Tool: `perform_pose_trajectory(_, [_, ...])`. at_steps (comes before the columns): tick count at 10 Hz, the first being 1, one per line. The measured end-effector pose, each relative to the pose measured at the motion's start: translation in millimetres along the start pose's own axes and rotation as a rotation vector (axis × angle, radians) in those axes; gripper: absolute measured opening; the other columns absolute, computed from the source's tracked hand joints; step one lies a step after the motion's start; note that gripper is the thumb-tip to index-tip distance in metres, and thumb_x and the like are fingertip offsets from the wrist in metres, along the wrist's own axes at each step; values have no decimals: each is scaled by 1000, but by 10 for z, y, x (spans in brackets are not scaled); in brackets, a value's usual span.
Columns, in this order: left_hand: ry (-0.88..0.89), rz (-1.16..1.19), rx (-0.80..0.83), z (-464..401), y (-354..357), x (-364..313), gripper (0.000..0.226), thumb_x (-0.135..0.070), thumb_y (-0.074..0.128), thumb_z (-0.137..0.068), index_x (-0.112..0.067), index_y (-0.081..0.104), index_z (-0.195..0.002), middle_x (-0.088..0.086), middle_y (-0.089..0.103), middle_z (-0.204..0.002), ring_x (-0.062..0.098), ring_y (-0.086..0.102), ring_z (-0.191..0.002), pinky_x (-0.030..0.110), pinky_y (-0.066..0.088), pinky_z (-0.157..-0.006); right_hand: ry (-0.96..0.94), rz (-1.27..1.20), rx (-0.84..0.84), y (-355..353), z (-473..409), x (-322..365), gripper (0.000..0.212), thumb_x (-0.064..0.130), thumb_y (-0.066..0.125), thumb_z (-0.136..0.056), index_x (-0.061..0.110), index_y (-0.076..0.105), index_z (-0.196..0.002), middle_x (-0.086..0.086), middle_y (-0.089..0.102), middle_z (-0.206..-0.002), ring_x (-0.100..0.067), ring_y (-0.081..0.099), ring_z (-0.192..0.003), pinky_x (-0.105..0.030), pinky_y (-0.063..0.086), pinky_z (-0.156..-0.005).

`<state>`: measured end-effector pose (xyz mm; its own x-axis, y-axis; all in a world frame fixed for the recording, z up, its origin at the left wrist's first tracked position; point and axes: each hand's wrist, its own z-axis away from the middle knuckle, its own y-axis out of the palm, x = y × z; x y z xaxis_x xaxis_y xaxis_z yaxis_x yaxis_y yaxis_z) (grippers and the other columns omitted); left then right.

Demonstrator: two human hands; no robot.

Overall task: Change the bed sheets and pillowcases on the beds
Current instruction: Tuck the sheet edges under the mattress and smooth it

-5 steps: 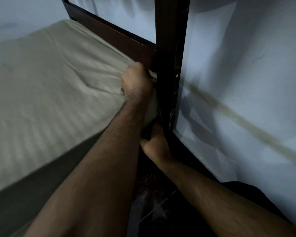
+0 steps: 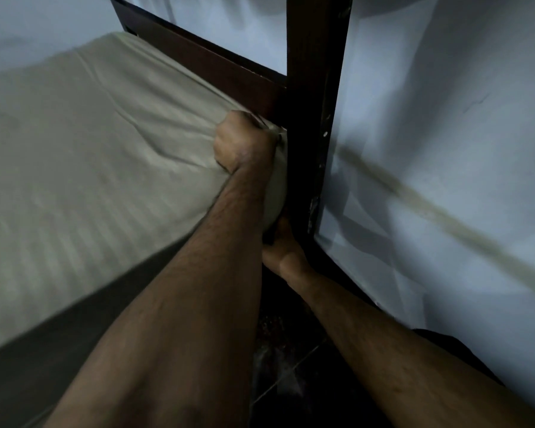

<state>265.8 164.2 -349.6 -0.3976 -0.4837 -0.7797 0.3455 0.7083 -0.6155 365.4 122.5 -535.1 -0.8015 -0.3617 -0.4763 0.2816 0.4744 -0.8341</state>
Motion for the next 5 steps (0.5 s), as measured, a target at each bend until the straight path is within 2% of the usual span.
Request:
perform_pose_trajectory(1, [-37, 43, 8, 13, -29, 5, 29, -37, 87, -67, -28, 77, -93, -3, 74, -98, 20, 71, -95, 34, 59, -82, 247, -1171, 400, -431, 99, -235, 59, 19, 59, -96, 16, 35, -150, -7, 60, -134, -40, 54, -121, -46, 43, -107])
perform_pose_trajectory(2, [-34, 52, 2, 36, -21, 13, 25, -35, 84, -71, -27, 78, -93, -2, 75, -96, 20, 71, -94, 33, 60, -83, 196, -1267, 415, -557, 200, -341, 45, 22, 61, -94, 5, 46, -133, -18, 60, -122, -36, 60, -109, -40, 48, -88])
perform_pose_trajectory(3, [-39, 52, -14, 26, -19, 25, 25, -35, 84, -71, -25, 78, -93, -1, 75, -94, 21, 71, -92, 32, 60, -81, 169, -1333, 557, -608, 264, -333, 48, 22, 59, -95, 8, 44, -138, -15, 58, -128, -32, 58, -116, -38, 47, -93])
perform_pose_trajectory(4, [-40, 33, -8, 8, -1, 15, 25, -34, 84, -71, -25, 77, -94, -1, 75, -96, 21, 71, -93, 32, 59, -81, 291, -1496, 557, -615, 132, -364, 53, 28, 59, -95, 15, 44, -144, -13, 56, -137, -35, 52, -127, -40, 43, -105])
perform_pose_trajectory(5, [46, -75, 0, 5, 15, -3, 22, -37, 80, -75, -26, 76, -94, -2, 74, -97, 22, 71, -95, 33, 58, -77, 270, -1433, 511, -612, 21, -404, 53, 33, 63, -94, 18, 51, -143, -12, 57, -140, -36, 51, -130, -36, 41, -107])
